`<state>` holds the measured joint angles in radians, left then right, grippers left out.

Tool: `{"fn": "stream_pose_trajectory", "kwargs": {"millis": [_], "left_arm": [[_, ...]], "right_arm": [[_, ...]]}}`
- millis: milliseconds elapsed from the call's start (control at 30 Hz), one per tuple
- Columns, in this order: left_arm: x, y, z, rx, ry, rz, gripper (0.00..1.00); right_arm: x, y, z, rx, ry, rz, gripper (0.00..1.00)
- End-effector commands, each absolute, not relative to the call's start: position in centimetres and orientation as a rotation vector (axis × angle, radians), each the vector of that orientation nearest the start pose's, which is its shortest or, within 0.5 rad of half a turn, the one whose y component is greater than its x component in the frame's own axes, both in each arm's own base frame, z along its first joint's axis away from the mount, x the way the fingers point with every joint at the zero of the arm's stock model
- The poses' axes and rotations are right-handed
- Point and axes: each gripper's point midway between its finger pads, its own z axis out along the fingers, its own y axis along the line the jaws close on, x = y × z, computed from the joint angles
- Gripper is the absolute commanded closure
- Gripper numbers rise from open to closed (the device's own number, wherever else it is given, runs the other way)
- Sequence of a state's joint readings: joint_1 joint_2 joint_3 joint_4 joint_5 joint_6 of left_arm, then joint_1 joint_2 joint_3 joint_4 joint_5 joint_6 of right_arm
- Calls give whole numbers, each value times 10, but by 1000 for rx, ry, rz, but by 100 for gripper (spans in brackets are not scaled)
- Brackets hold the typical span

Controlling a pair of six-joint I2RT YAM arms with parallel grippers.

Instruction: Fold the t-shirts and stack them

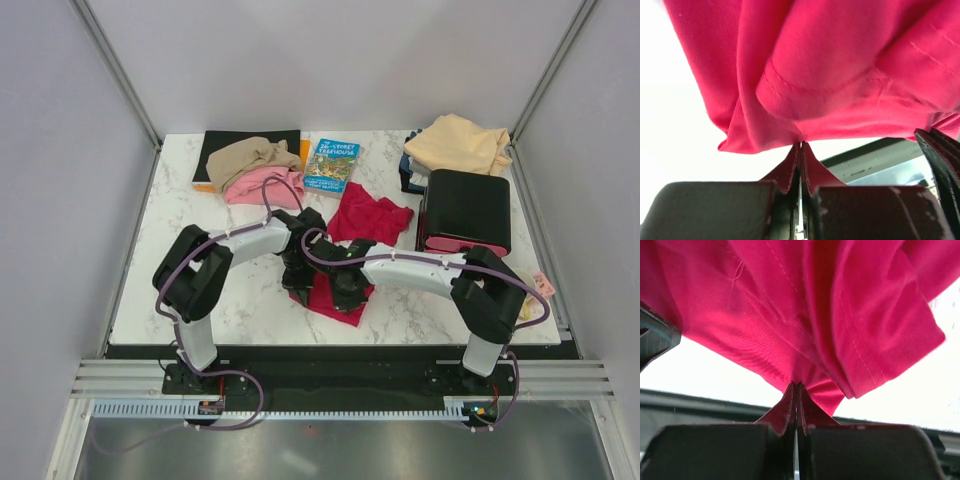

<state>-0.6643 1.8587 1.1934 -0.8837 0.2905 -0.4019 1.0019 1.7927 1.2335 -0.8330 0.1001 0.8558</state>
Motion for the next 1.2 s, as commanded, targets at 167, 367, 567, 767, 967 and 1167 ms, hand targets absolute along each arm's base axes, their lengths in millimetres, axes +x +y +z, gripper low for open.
{"fn": "stream_pose_trajectory", "kwargs": {"millis": [167, 367, 567, 767, 967, 1167], "left_arm": [[134, -251, 40, 645, 3223, -485, 98], [114, -267, 37, 724, 3224, -470, 98], [130, -276, 59, 668, 3133, -448, 87], [154, -285, 101, 639, 2991, -453, 76], [160, -295, 112, 590, 2981, -487, 74], [161, -292, 109, 567, 2985, -457, 75]], "right_arm": [[131, 260, 55, -130, 2958, 101, 100], [115, 231, 47, -95, 2979, 49, 98], [134, 236, 83, -123, 2849, 135, 68], [157, 228, 130, -122, 2676, 168, 52], [158, 213, 116, -169, 2697, 48, 50], [159, 194, 99, -153, 2648, 79, 41]]}}
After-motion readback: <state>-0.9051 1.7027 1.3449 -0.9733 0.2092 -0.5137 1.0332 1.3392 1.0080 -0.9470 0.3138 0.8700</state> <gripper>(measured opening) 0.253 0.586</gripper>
